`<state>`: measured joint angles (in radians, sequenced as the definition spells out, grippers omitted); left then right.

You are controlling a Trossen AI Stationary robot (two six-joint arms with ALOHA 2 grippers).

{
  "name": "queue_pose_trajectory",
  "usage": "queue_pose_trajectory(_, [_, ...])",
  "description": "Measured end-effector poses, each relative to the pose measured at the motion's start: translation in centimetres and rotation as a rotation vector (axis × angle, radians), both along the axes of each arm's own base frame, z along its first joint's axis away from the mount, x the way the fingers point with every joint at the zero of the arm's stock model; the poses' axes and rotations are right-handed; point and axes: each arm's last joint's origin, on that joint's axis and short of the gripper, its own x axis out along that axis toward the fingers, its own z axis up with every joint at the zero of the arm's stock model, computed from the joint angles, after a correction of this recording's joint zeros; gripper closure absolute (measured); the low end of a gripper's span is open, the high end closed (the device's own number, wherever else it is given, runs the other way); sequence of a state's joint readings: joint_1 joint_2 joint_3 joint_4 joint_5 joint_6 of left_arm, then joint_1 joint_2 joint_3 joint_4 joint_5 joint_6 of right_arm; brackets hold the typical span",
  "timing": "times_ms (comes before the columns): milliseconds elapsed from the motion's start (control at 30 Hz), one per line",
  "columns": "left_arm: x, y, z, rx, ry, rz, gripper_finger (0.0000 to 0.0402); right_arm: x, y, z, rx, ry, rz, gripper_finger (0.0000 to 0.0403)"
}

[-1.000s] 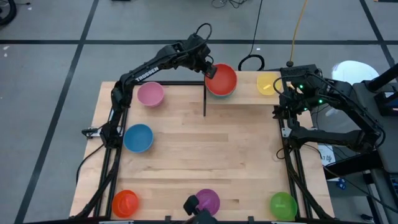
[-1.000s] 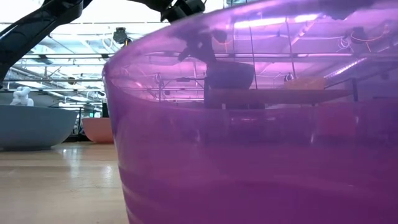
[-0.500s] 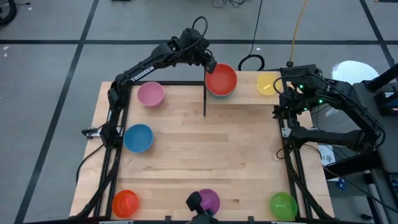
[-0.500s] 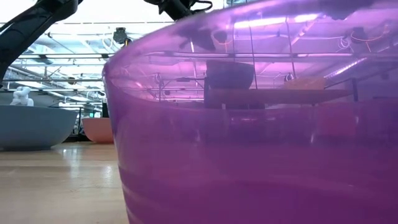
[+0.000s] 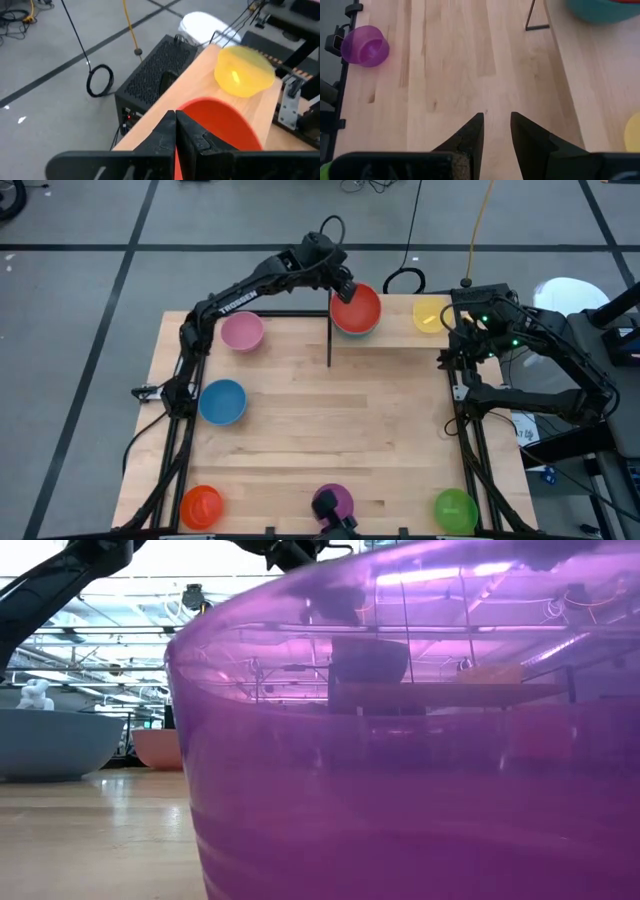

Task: Place and stack bowls onto a shelf
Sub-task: Adjust the orange bowl on top of the dark green bowl on the shelf

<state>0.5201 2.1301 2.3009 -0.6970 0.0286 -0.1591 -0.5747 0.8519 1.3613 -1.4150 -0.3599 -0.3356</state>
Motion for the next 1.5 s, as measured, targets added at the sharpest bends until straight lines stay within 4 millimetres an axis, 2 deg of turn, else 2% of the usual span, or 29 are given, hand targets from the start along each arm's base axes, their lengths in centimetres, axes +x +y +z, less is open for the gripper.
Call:
queue_pose_trajectory(233, [0.9,0.1,-1.2,-0.006,0.019,-0.007,0.04,0.1,-0.1,0.1,-0.008,-0.011,0.0,0.0314])
queue_pose_trajectory(533, [2.3,0.2,-3.7,-0.033,0.07,-0.019,0.0401,0.1,-0.1,0.1,0.0,-0.011,-0.008,0.0314])
queue_pose_trajectory(633, [2.2,0.3,-3.3,-0.018,0.052,-0.019,0.0401,0.1,0.0,0.1,0.001,-0.011,-0.009,0.0314])
queue_pose_trajectory(900, [-0.2,-0.3,1.4,0.089,-0.038,0.006,0.0401,0.1,0.0,0.1,0.012,-0.012,-0.02,0.0314])
queue_pose_trajectory(1000, [-0.4,-0.3,2.0,0.11,-0.057,0.018,0.0401,0.1,0.0,0.1,0.013,-0.011,-0.02,0.0314])
queue_pose_trajectory(1500, [1.1,0.4,-1.1,0.067,0.012,0.023,0.0401,0.1,0.0,0.1,-0.004,-0.012,0.0,0.0314])
